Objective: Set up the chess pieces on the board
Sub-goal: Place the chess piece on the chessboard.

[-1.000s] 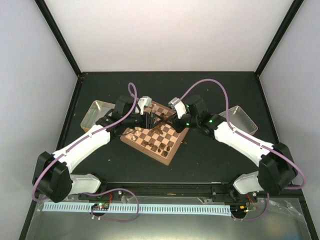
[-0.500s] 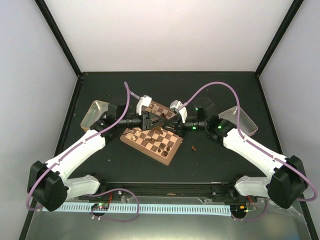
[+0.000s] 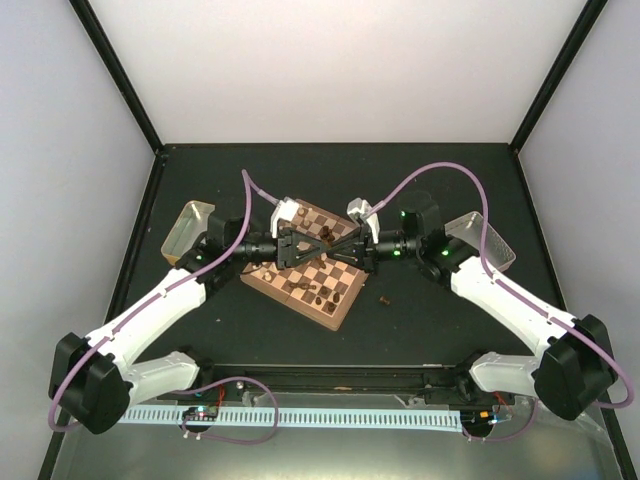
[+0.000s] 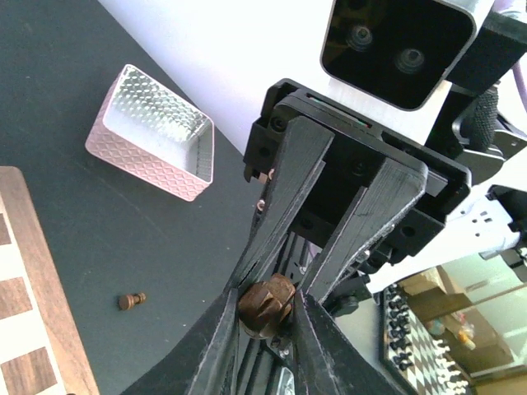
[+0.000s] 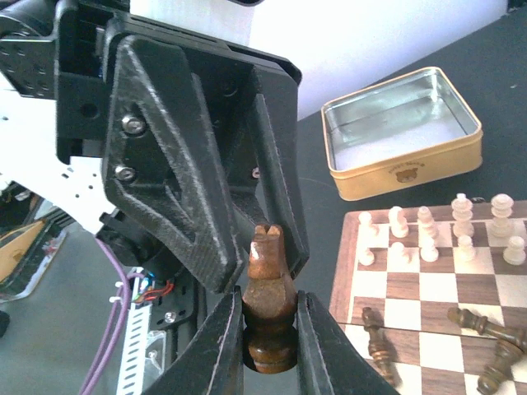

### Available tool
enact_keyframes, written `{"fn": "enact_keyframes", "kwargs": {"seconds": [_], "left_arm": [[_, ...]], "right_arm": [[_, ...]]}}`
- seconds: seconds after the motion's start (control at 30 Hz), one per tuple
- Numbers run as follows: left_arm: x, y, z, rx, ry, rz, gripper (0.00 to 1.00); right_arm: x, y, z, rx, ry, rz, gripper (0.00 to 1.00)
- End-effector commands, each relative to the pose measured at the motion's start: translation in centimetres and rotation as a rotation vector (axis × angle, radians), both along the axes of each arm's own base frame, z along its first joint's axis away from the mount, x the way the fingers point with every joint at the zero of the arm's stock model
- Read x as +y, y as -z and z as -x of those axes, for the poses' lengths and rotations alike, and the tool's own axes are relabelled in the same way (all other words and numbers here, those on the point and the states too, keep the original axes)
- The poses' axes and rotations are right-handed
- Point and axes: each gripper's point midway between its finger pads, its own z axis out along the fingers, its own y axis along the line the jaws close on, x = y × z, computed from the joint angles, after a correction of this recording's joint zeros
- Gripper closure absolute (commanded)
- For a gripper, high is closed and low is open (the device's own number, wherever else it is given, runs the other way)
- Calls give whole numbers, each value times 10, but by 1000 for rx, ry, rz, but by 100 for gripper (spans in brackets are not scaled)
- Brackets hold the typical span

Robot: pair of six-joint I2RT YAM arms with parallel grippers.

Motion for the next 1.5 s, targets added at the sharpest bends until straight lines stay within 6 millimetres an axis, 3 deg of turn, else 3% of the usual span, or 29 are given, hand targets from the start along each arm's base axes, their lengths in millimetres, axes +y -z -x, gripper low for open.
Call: {"fn": "enact_keyframes", "kwargs": {"seconds": [0.0, 0.2, 0.33, 0.43, 0.53, 0.7, 0.9, 1.03, 1.17, 1.47], "left_arm": [[-3, -24, 8, -69, 64, 67, 80], [-4, -29, 8, -84, 72, 80, 83], [-5, -28, 9, -84, 87, 80, 95], [-4, -21, 4, -89, 58, 59, 98], [-2, -12, -9, -99, -10, 12, 98], [3, 24, -44, -101, -171, -151, 99], [-12, 80, -66, -114, -219, -444, 99], [-32, 97, -89, -126, -201, -579, 99], [-53, 121, -107, -65, -144, -658, 98], [-78, 160, -120, 101, -97, -701, 98]], "right_arm": [[-1, -12, 14, -12, -84, -48, 90], [-1, -9, 20, -2, -121, -39, 91], [-1, -8, 19, 9, -119, -34, 89], [-3, -3, 11, 41, -63, -10, 73], [-10, 12, -7, 68, 50, 38, 49], [-42, 43, -42, 120, 331, 102, 29], [-102, 85, -72, 239, 721, 165, 28], [-137, 112, -75, 291, 928, 251, 28], [-165, 124, -72, 313, 1068, 308, 28], [-199, 117, -56, 274, 1190, 329, 26]]}}
